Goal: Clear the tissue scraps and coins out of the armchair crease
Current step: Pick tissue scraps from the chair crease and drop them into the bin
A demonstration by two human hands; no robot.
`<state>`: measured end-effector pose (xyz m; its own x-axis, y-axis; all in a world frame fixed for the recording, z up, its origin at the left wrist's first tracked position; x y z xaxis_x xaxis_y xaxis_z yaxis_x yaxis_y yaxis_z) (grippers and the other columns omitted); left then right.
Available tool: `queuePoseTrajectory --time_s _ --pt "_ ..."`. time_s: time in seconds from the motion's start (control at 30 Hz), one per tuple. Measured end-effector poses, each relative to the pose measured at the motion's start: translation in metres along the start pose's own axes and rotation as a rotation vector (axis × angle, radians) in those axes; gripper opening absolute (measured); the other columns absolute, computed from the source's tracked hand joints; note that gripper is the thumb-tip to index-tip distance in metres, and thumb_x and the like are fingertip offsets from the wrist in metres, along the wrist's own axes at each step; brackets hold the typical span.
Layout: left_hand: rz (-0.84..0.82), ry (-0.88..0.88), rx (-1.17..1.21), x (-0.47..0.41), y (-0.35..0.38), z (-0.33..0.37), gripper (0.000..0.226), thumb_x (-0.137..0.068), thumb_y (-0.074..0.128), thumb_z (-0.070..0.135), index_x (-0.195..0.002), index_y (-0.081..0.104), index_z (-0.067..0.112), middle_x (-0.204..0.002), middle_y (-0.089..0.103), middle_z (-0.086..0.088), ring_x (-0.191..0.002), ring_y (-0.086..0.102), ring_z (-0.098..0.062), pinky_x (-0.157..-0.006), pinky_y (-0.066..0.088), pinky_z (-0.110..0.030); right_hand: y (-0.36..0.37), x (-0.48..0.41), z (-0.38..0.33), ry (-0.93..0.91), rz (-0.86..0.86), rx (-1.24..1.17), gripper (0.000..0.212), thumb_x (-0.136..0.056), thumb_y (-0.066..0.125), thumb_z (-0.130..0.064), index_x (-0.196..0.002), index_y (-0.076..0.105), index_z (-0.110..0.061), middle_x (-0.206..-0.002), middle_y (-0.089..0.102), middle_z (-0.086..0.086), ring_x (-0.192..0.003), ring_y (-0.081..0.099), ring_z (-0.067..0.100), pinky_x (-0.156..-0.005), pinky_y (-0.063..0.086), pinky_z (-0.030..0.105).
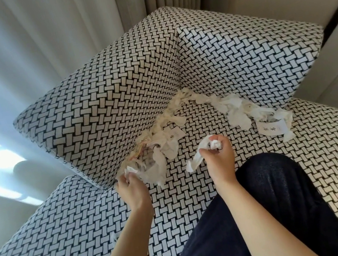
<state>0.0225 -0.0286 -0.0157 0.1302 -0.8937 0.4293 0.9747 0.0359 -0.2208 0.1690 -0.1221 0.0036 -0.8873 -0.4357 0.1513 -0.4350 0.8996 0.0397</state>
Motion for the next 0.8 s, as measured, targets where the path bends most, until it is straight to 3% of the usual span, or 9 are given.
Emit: queuePoseTrajectory --time_s 0.07,0.17,0.3,0.4,0.5,0.57,0.67,0.8 --pt "-0.022 0.009 0.042 0.002 -0.001 0.000 0.025 -0.095 0.033 0.020 -0.108 0.054 0.013 -0.119 0.051 -0.018 -0.109 0.050 -0.038 -0.096 0.042 -0.045 0.001 0.002 0.001 -0.034 -0.043 0.046 0.031 -0.079 0.061 0.010 -0.097 0.051 -0.013 -0.095 0.057 -0.001 -0.079 0.058 0.007 -0.062 0.046 0.008" --pt "-0.047 0.016 0.147 0.007 -0.003 0.001 0.035 -0.096 0.031 0.014 -0.125 0.050 0.015 -0.121 0.051 -0.004 -0.111 0.051 -0.024 -0.094 0.040 -0.033 0.001 0.003 0.003 -0.044 -0.080 0.080 0.034 -0.079 0.062 0.009 -0.100 0.052 -0.016 -0.106 0.057 0.004 -0.084 0.060 0.008 -0.064 0.048 0.010" --pt "-0.065 0.042 0.217 0.013 -0.005 0.008 0.040 -0.097 0.028 0.011 -0.132 0.047 0.010 -0.120 0.053 -0.003 -0.107 0.051 -0.020 -0.087 0.037 -0.026 0.002 0.002 0.004 -0.020 -0.106 0.072 0.039 -0.077 0.065 0.009 -0.101 0.053 -0.020 -0.114 0.055 0.006 -0.093 0.061 0.015 -0.069 0.050 0.015" --pt "-0.089 0.012 0.281 0.011 -0.004 0.012 0.044 -0.098 0.027 0.011 -0.141 0.038 0.008 -0.132 0.049 -0.008 -0.108 0.050 -0.016 -0.093 0.036 -0.023 0.003 0.003 0.004 0.006 -0.151 0.057 0.043 -0.077 0.065 0.010 -0.112 0.053 -0.011 -0.116 0.055 0.007 -0.090 0.061 0.011 -0.066 0.051 0.012" --pt "-0.114 -0.018 0.354 0.008 -0.003 0.019 0.047 -0.100 0.025 0.010 -0.146 0.029 0.009 -0.141 0.044 -0.009 -0.108 0.050 -0.013 -0.093 0.039 -0.022 0.003 0.003 0.005 0.009 -0.170 0.068 0.045 -0.077 0.066 0.010 -0.114 0.054 -0.014 -0.119 0.054 0.007 -0.094 0.062 0.014 -0.066 0.051 0.012" --pt "-0.117 -0.021 0.407 0.010 -0.002 0.025 0.043 -0.100 0.024 0.009 -0.142 0.036 0.010 -0.138 0.045 -0.009 -0.108 0.051 -0.013 -0.095 0.042 -0.024 0.004 0.003 0.005 0.011 -0.176 0.071 0.045 -0.078 0.065 0.010 -0.113 0.054 -0.015 -0.120 0.054 0.009 -0.094 0.062 0.015 -0.065 0.051 0.012" --pt "-0.107 -0.002 0.484 0.013 -0.003 0.034 0.036 -0.098 0.022 0.004 -0.109 0.053 0.019 -0.116 0.053 -0.007 -0.109 0.055 -0.018 -0.102 0.045 -0.035 0.004 0.003 0.006 0.016 -0.182 0.068 0.045 -0.078 0.064 0.011 -0.112 0.055 -0.017 -0.121 0.054 0.008 -0.092 0.063 0.013 -0.066 0.052 0.014" --pt "-0.122 0.048 0.567 0.021 -0.003 0.048 0.038 -0.096 0.022 0.002 -0.126 0.040 0.017 -0.105 0.052 0.001 -0.093 0.058 -0.009 -0.092 0.048 -0.031 0.004 0.003 0.007 -0.036 -0.171 0.105 0.045 -0.078 0.065 0.009 -0.110 0.055 -0.020 -0.122 0.052 0.005 -0.097 0.063 0.015 -0.073 0.054 0.017"
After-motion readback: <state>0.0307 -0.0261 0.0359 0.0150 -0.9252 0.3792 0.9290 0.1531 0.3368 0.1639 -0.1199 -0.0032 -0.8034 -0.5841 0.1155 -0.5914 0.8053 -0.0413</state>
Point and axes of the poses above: each hand's wrist, its own x-axis away from the middle knuckle, its own y-axis out of the palm, z = x × y, the point moved 1 cm from there along -x, towards the middle knuckle
